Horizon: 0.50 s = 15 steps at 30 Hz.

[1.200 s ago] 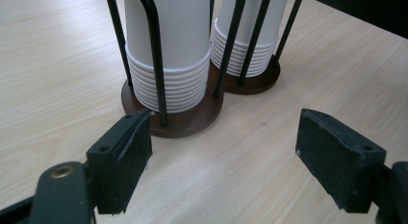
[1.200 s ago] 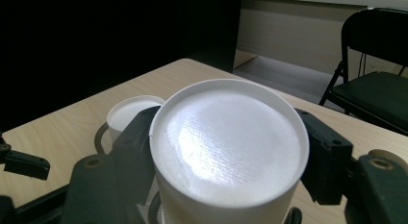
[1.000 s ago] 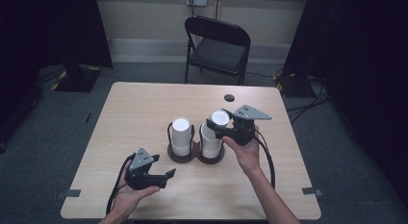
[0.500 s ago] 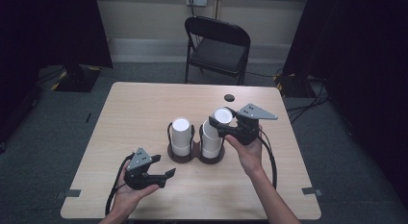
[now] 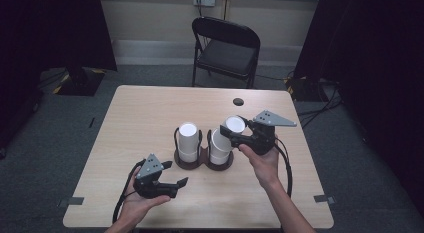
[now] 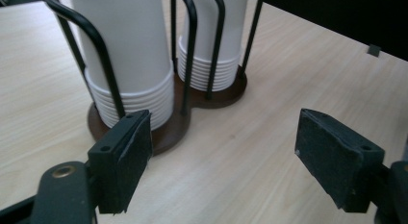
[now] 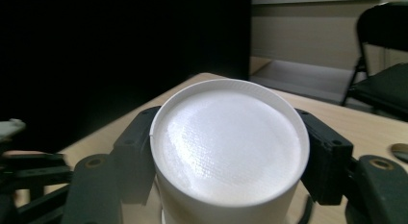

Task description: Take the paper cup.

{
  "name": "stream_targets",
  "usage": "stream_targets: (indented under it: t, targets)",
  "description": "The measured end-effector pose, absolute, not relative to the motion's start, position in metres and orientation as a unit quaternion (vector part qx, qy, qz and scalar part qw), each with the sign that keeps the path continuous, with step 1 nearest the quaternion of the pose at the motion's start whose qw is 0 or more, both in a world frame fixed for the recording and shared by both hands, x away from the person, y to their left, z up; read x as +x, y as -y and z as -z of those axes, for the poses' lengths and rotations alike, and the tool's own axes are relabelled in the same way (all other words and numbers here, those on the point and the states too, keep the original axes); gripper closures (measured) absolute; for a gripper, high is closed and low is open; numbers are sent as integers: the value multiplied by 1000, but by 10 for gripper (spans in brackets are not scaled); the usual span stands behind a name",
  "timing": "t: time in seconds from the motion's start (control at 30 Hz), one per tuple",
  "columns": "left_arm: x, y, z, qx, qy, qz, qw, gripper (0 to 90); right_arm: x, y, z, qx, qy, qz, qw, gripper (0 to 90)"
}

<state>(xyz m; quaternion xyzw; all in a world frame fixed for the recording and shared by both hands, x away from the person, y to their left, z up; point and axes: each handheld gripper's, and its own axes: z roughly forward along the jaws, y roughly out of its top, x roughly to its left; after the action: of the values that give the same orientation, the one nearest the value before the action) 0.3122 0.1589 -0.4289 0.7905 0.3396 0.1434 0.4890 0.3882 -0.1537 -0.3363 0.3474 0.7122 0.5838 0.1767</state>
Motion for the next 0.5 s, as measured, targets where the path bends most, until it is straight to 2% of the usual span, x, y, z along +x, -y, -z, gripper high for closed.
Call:
stream_targets:
  t: [0.03, 0.17, 0.5]
  targets:
    - [312, -157, 429, 794, -337, -136, 487, 210, 387, 155, 337, 347, -709, -593, 159, 325]
    - [313, -151, 428, 794, -330, -128, 495, 272, 382, 158, 336, 348, -711, -593, 149, 325]
    - [322, -137, 407, 775, -308, -156, 529, 343, 372, 159, 340, 358, -711, -598, 95, 326]
